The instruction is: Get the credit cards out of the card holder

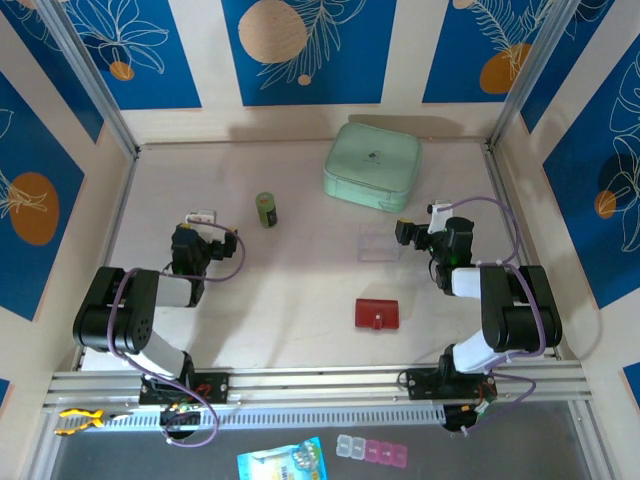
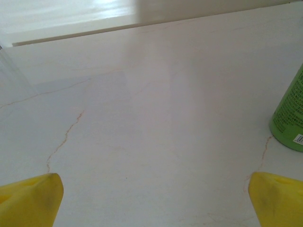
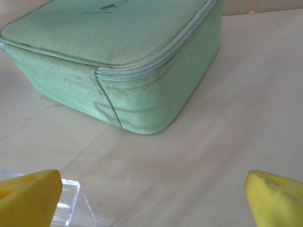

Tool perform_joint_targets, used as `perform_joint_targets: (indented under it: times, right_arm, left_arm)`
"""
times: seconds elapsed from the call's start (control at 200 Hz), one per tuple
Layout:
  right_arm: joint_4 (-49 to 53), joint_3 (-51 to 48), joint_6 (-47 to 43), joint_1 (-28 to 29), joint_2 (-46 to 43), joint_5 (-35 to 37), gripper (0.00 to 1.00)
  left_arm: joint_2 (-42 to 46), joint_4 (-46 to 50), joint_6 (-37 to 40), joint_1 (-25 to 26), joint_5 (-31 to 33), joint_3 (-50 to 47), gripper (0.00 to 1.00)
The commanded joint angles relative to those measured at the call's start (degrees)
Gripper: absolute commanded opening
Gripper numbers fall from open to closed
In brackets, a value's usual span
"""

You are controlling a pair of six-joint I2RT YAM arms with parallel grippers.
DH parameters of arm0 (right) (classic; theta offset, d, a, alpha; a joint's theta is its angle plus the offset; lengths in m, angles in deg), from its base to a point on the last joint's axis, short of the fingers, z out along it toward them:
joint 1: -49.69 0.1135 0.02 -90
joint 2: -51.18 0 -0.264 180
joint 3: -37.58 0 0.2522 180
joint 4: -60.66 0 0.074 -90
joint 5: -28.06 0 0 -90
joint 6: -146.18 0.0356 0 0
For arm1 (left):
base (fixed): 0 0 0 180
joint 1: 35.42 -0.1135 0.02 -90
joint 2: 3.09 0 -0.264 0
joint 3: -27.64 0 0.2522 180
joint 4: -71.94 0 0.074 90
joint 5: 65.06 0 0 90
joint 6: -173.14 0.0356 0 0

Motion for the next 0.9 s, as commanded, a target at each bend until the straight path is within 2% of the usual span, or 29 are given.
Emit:
perform_joint_targets:
  times: [0.0,0.895]
  right_arm:
    - [-1.0,-0.3,-0.8,0.5,0.4,0.5,0.99]
    - [-1.0,-0.3,-0.5,0.0,0.3,-0.4,0.99]
  left_arm:
    - [-0.4,-1.7,0.3,-0.5,-1.2,-0.2,1.00]
    - [-0.4,-1.6,0.1,-0.6,-1.5,-0.2,1.00]
